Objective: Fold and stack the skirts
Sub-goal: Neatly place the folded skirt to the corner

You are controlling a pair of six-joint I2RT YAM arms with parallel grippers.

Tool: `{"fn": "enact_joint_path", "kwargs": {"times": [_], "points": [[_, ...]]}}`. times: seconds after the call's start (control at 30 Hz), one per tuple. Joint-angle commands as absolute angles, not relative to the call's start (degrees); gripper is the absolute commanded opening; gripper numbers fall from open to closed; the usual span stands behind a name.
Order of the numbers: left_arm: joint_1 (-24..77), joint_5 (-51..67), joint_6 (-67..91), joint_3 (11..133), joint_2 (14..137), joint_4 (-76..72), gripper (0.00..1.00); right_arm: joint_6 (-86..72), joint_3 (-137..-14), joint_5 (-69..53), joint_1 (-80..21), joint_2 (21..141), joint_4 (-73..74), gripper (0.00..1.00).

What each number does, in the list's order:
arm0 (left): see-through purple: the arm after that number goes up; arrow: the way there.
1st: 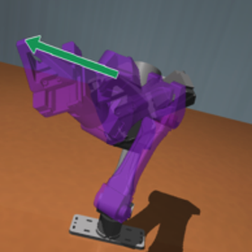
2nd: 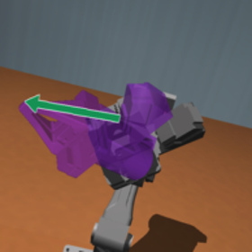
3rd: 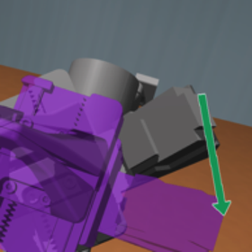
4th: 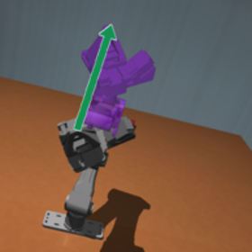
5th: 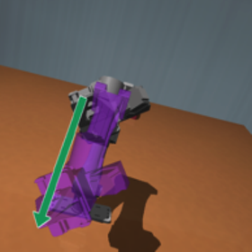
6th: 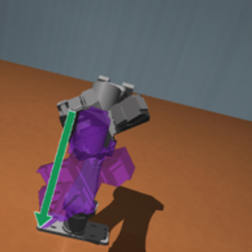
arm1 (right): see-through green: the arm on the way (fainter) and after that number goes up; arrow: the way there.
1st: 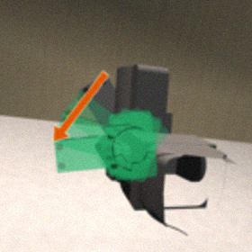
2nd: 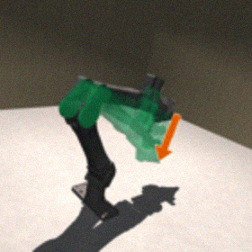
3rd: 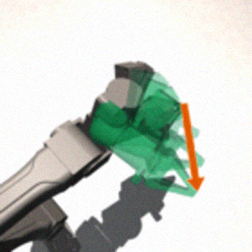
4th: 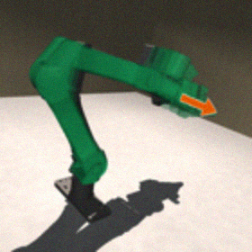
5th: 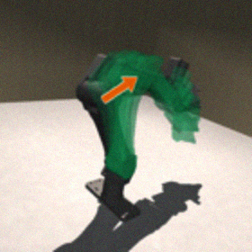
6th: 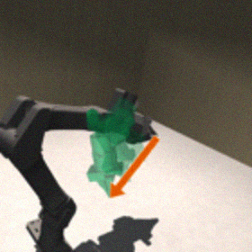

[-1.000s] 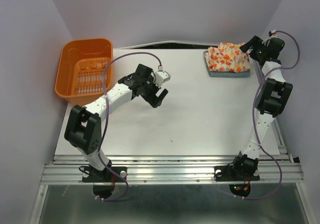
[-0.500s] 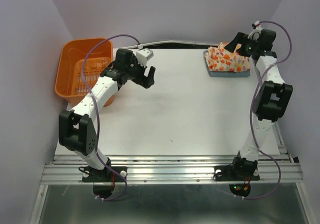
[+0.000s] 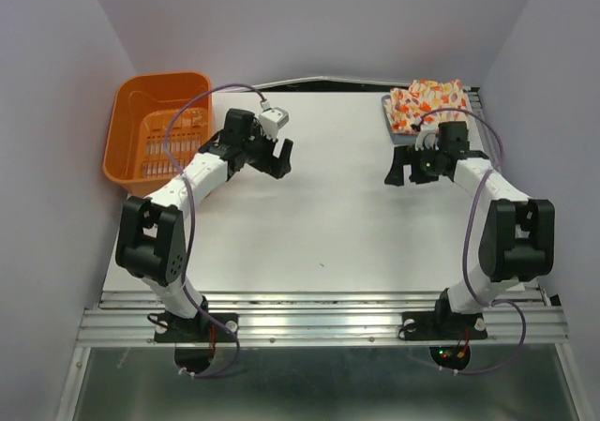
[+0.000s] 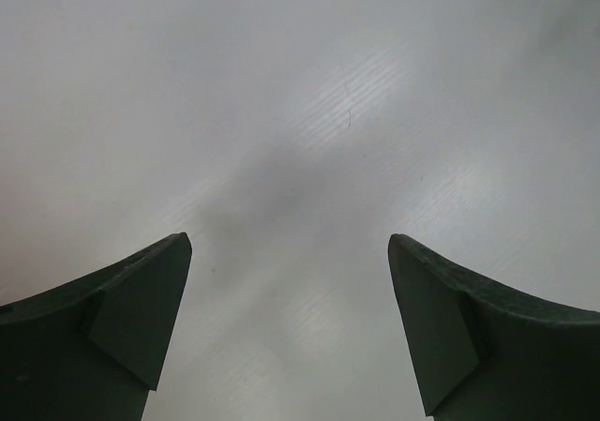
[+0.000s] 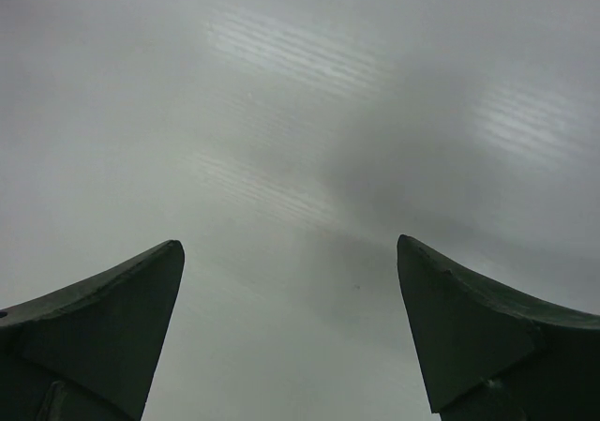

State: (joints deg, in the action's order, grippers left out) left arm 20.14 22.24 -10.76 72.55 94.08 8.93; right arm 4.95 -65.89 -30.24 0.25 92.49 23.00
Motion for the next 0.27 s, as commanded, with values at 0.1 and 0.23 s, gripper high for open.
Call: {"fn": "enact_joint_path", "kwargs": {"times": [0.1, 0.23], "points": [[20.4, 20.1, -10.4, 66.0, 90.1, 7.0, 0.99, 8.1, -59.7, -27.2, 0.4, 87.3, 22.4, 1.0], [20.5, 19.6, -11.1, 66.3, 88.2, 8.4, 0.98, 8.2, -60.5, -27.2, -0.2, 86.1, 22.6, 1.0]]}}
